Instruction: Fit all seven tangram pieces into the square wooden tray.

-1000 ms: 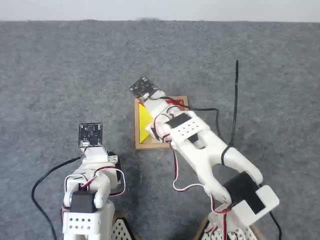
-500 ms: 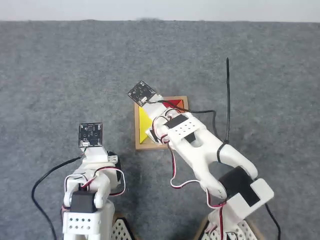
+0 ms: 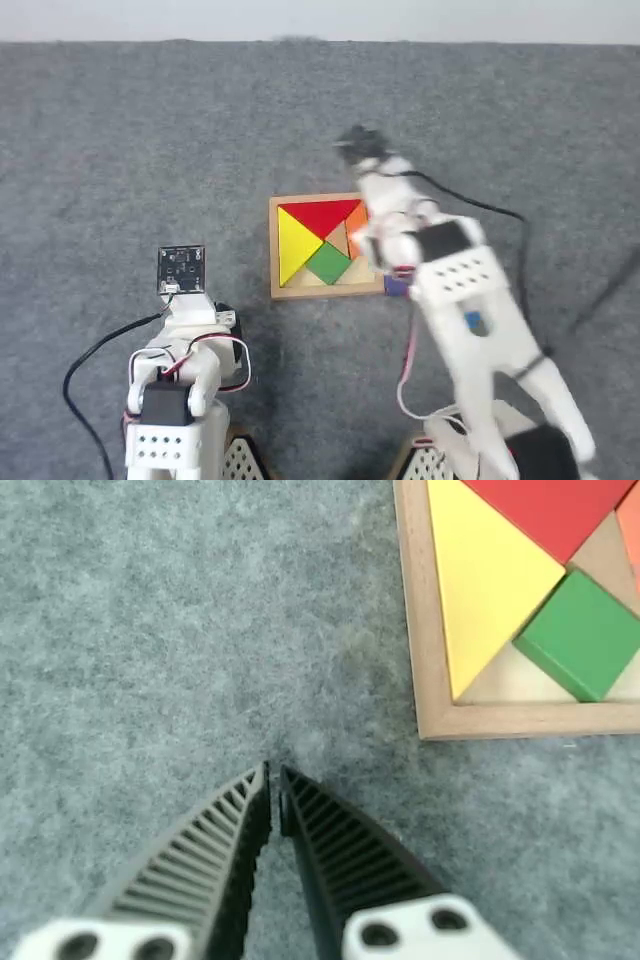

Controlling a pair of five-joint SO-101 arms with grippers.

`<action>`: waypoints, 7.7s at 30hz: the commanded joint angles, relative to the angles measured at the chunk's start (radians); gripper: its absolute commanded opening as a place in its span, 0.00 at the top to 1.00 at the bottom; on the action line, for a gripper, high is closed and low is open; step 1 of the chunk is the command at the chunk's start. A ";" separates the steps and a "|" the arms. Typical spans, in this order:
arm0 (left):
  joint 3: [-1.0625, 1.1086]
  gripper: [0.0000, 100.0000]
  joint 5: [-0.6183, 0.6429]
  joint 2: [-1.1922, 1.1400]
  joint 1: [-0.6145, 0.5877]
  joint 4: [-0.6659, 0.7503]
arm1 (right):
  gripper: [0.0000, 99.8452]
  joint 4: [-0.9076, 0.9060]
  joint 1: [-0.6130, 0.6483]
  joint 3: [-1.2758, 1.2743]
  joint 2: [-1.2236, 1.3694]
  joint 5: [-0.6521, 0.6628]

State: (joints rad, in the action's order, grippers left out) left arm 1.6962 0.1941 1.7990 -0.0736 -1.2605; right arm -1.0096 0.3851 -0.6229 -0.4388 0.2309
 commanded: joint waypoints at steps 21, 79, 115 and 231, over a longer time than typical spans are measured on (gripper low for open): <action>-0.013 0.99 -0.011 0.020 -0.006 -0.002 | 0.88 -0.228 -0.420 -0.292 -0.099 0.511; -0.013 0.99 -0.011 0.020 -0.006 -0.002 | 0.80 -0.199 -0.289 -0.213 0.134 0.885; -0.013 0.99 -0.011 0.020 -0.006 -0.002 | 0.89 -0.005 -0.305 -0.158 0.343 1.132; -0.013 0.99 -0.011 0.020 -0.006 -0.002 | 0.96 -0.120 0.182 0.743 0.792 -0.858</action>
State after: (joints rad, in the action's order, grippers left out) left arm 1.6962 0.1941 1.7990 -0.0736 -1.2605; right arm -1.1170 0.5677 -0.0859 0.2854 -0.2325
